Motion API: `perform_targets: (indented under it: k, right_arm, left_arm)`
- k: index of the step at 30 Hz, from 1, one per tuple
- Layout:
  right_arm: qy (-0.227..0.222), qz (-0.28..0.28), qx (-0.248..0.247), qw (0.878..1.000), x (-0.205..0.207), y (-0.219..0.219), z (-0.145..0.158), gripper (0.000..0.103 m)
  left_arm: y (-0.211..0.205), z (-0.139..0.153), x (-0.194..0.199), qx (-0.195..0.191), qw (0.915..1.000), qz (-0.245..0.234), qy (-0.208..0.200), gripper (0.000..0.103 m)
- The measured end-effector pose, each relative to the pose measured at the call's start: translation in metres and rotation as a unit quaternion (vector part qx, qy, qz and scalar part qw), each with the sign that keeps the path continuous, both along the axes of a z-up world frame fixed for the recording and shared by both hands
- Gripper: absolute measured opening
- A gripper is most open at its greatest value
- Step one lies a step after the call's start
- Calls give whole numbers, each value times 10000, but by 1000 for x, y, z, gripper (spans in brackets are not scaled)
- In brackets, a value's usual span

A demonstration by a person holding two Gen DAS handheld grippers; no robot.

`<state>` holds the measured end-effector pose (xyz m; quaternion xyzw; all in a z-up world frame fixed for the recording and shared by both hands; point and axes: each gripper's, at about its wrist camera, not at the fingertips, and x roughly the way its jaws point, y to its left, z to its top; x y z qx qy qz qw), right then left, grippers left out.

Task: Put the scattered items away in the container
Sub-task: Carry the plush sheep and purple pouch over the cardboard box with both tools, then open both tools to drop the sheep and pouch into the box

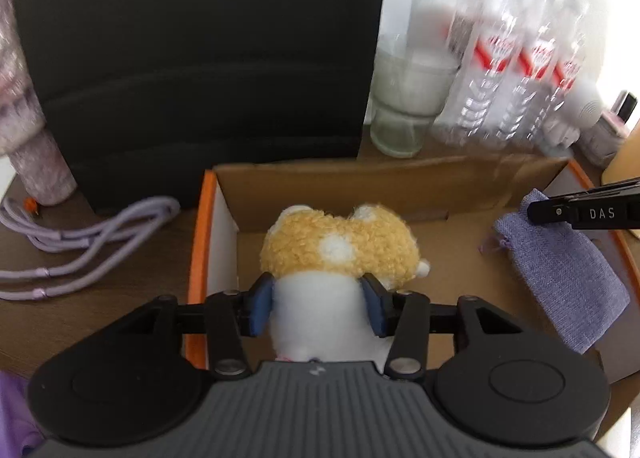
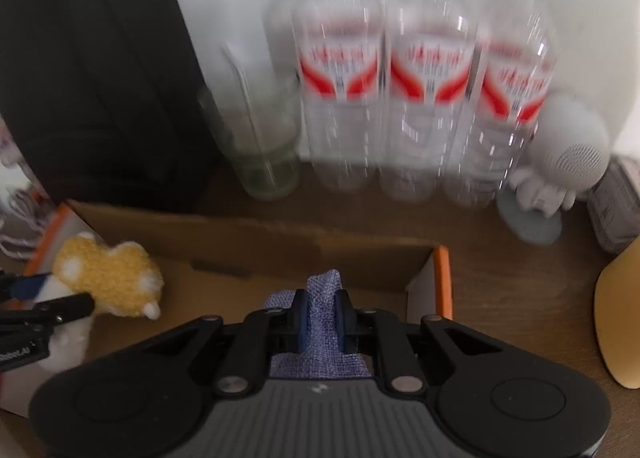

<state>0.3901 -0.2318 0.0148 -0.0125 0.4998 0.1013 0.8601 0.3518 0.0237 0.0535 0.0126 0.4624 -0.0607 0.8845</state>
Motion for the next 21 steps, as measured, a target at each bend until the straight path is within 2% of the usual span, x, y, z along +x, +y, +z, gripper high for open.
perform_targets:
  k: [2,5,8,9,10,12,15,19,21]
  right_arm:
    - [226,-75,-81,9997,8,1,-10,16]
    - [472,-70,11,9989,9,3,-11,28]
    - [527,16,45,9986,6,6,3,43]
    - [548,14,26,9985,7,4,8,51]
    - [608,8,19,9981,8,3,13,65]
    - [866,-71,-3,9962,10,3,26,86]
    - [1093,-230,15,9937,9,3,44,87]
    - [1189,-310,-81,9924,0,9,64,87]
    - [1103,-334,-106,9933,-10,12,71,88]
  left_arm:
    - [-1,1,2,64,10000,18,-8,51]
    - [5,9,5,-234,9996,-4,170,63]
    - [11,26,4,-272,9994,3,219,68]
    - [13,33,4,-324,9991,-5,258,73]
    - [17,40,5,-402,9986,-2,347,76]
    - [20,48,9,-506,9968,-21,616,89]
    - [22,57,10,-525,9950,106,842,103]
    - [24,64,7,-536,9911,525,1099,103]
    - [23,72,-1,-436,9929,529,967,103]
